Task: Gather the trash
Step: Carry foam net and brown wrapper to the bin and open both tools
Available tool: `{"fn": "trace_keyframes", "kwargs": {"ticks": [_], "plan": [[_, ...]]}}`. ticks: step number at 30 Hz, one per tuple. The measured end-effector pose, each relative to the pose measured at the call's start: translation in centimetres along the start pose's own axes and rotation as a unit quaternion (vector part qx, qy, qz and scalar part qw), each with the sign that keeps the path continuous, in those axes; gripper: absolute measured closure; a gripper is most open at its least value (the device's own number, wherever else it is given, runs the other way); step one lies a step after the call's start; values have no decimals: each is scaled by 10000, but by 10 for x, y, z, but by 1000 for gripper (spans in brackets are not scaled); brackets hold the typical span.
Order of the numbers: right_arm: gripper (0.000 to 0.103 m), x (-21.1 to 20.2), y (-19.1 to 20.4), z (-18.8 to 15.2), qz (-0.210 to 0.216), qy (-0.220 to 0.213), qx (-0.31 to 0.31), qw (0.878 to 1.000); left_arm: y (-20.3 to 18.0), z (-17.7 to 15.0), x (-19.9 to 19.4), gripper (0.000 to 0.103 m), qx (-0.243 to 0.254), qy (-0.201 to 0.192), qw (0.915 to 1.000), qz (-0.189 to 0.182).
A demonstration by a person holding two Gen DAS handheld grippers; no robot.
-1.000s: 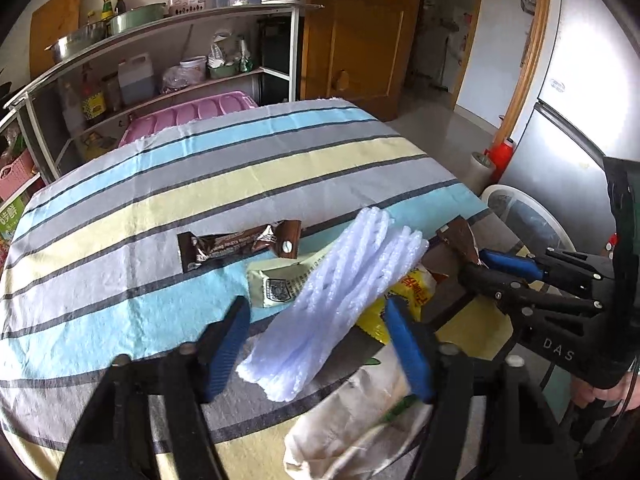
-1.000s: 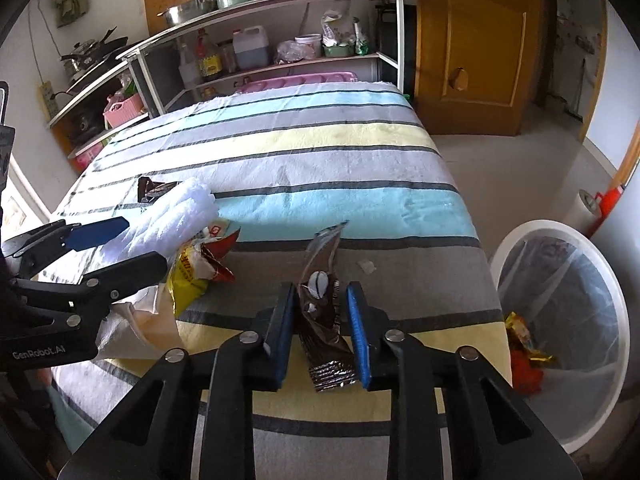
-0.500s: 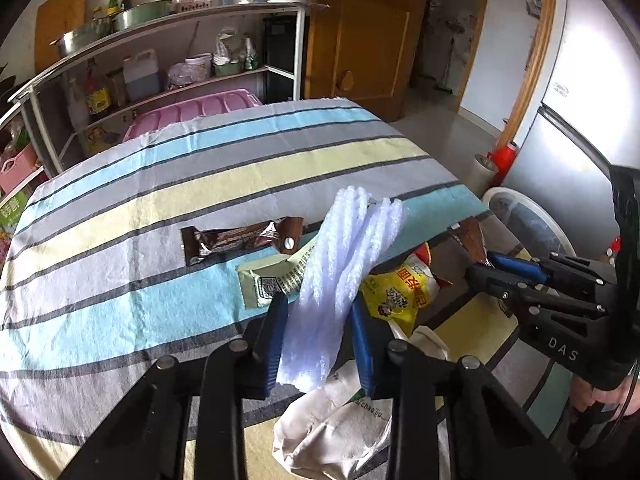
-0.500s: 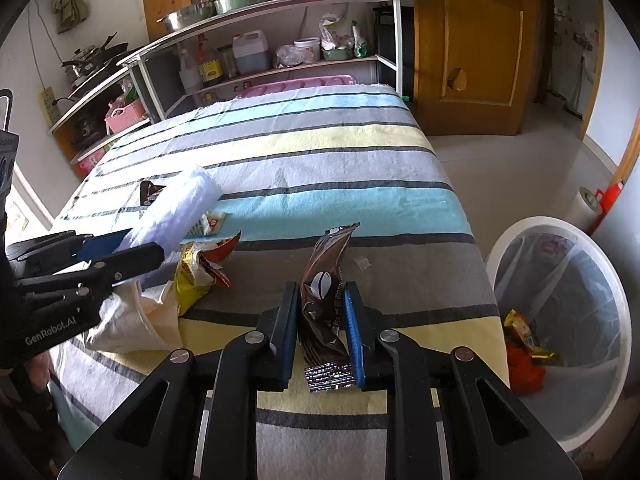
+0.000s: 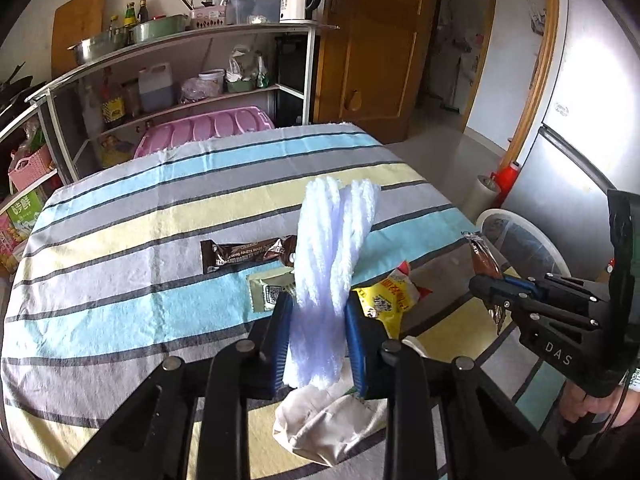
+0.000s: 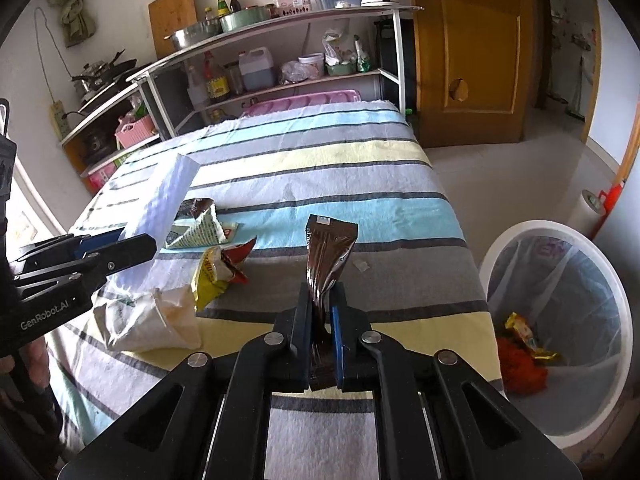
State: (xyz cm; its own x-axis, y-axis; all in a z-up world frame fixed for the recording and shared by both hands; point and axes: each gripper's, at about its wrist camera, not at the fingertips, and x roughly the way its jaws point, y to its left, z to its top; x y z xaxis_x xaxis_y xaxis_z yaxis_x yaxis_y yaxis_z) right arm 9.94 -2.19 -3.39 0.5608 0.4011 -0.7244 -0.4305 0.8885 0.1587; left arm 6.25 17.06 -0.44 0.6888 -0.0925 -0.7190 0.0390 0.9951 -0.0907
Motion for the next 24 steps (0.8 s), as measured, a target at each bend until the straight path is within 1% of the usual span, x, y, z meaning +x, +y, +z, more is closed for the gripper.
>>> {"fn": "trace_keyframes", "kwargs": {"ticks": [1, 7, 14, 19, 24], "plan": [[95, -2, -2, -1, 55, -28, 21, 10000, -1, 0, -1, 76, -7, -16, 10000, 11], [95, -14, -5, -1, 86, -140, 80, 9998, -11, 3, -11, 76, 19, -130, 9999, -15], [95, -33, -12, 0, 120, -320, 156, 9993, -30, 10, -17, 76, 110, -222, 9996, -157], [95, -50, -24, -2, 42, -458, 231, 9987, -51, 17, -19, 76, 218, -298, 9989, -288], [95, -68, -44, -3, -146, -595, 351, 9975, -76, 22, -15, 76, 372, -312, 9979, -434]]}}
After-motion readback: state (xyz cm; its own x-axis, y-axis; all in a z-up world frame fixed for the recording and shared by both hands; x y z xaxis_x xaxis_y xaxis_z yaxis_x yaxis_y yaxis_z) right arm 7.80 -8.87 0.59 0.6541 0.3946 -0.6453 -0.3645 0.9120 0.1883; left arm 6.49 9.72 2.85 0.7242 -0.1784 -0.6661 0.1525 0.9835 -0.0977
